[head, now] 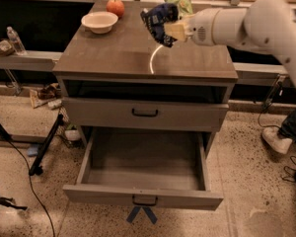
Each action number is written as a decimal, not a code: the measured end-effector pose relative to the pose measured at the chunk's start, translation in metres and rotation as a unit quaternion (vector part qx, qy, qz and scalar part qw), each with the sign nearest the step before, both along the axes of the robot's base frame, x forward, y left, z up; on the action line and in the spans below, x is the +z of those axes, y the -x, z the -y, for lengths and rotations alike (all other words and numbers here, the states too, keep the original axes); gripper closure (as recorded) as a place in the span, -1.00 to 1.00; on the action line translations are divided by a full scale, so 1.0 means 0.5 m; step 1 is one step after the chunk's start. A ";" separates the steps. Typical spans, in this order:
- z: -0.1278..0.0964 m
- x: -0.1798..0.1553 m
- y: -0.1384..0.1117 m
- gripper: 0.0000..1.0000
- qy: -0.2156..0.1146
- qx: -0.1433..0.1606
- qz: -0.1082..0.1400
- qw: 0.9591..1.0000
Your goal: Pick blue chip bag from middle drawer and place on counter
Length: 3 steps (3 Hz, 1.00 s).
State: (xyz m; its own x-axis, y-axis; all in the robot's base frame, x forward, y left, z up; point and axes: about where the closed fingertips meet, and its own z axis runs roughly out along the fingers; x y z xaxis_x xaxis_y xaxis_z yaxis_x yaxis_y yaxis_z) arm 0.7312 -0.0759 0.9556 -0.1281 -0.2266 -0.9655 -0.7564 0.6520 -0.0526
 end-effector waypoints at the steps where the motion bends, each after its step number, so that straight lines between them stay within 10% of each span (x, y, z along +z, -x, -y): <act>1: -0.080 -0.064 -0.101 -0.14 -0.019 0.016 -0.020 0.999; 3: -0.115 -0.105 -0.171 -0.99 -0.038 0.010 -0.034 0.999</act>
Offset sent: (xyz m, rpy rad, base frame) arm 0.1012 0.0644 -0.0563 0.1004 0.0640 0.0102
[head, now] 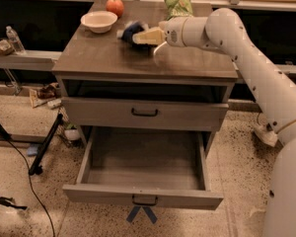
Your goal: Pick blue chip bag from middle drawer and place on counter
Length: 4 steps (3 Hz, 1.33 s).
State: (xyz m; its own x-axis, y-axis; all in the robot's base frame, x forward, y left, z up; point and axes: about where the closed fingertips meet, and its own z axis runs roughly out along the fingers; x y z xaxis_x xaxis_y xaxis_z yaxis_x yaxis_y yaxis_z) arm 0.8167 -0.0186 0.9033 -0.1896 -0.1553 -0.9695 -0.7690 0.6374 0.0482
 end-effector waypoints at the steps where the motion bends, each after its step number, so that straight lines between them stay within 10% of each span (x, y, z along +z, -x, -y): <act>1: 0.019 0.001 0.008 -1.00 0.014 -0.002 -0.004 1.000; 3: 0.128 0.046 0.116 -1.00 0.027 -0.043 0.004 0.999; 4: 0.251 0.104 0.219 -1.00 0.032 -0.126 0.024 0.991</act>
Offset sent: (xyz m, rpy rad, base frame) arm -0.0451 -0.0632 -0.0004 -0.0939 0.0222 -0.0446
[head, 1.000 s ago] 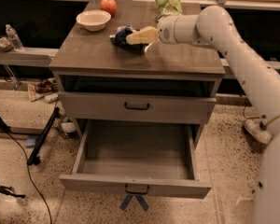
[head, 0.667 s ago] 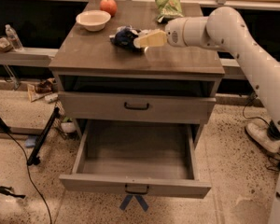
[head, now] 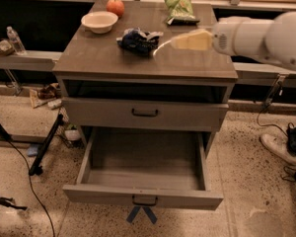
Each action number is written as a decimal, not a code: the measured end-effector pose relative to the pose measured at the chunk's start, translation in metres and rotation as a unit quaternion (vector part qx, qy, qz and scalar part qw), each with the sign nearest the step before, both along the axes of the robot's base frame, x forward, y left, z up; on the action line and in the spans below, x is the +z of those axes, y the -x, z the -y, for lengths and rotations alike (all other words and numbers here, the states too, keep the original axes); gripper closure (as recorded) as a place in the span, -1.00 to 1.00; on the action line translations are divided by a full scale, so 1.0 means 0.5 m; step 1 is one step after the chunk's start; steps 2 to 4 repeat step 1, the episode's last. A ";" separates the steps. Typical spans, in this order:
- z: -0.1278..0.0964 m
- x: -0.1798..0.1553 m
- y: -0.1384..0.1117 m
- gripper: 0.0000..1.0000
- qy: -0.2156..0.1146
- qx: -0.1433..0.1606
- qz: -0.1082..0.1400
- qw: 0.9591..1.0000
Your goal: Pick blue chip bag from middle drawer and place on counter
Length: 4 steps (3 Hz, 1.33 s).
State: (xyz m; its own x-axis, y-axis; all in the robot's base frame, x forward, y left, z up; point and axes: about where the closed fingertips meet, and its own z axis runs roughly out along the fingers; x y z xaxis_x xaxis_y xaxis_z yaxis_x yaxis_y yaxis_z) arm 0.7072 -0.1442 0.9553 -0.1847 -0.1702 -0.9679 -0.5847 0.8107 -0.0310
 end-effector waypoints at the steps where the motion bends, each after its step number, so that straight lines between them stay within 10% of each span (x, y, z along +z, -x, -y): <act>1: 0.081 -0.015 0.038 -1.00 0.003 -0.048 0.006 0.999; 4: 0.081 -0.015 0.038 -1.00 0.003 -0.048 0.006 0.999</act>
Offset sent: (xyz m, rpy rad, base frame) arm 0.0000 0.0000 0.0000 0.0000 0.0000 0.0000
